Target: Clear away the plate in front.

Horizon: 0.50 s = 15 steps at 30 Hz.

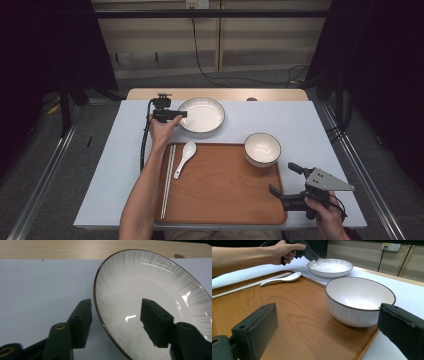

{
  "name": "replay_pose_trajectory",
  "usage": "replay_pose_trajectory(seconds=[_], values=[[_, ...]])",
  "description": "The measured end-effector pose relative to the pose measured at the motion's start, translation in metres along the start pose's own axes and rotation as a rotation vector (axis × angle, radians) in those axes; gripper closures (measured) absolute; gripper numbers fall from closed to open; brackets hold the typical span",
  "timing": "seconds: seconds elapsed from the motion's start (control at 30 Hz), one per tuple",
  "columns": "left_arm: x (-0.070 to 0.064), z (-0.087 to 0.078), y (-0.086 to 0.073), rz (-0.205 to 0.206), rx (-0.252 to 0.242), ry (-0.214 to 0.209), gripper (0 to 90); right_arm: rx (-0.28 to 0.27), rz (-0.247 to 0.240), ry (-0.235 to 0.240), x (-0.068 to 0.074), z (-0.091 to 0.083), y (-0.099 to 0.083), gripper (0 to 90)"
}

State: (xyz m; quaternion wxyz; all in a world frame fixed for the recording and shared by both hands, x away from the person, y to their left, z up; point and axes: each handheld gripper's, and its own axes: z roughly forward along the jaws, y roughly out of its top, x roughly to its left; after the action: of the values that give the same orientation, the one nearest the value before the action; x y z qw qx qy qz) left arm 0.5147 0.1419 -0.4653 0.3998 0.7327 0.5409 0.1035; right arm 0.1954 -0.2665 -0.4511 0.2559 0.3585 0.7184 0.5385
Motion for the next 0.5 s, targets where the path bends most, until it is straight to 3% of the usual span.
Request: replay_pose_trajectory(seconds=[0.17,0.23,0.4,0.5], values=[[0.005,0.004,-0.001,-0.053,0.03,-0.007,52.7,0.003,-0.001,0.004,0.0,-0.001,0.0,2.9],[0.008,0.006,-0.002,-0.055,0.049,-0.037,54.9,0.0,0.003,0.0,0.0,-0.001,0.0,2.9],[0.009,0.012,-0.006,-0.07,0.072,-0.036,62.3,0.003,0.003,-0.001,0.0,0.0,0.0,2.9],[0.012,0.014,-0.007,-0.117,0.067,-0.052,67.0,0.0,-0.003,0.008,0.0,0.0,0.0,2.8]])
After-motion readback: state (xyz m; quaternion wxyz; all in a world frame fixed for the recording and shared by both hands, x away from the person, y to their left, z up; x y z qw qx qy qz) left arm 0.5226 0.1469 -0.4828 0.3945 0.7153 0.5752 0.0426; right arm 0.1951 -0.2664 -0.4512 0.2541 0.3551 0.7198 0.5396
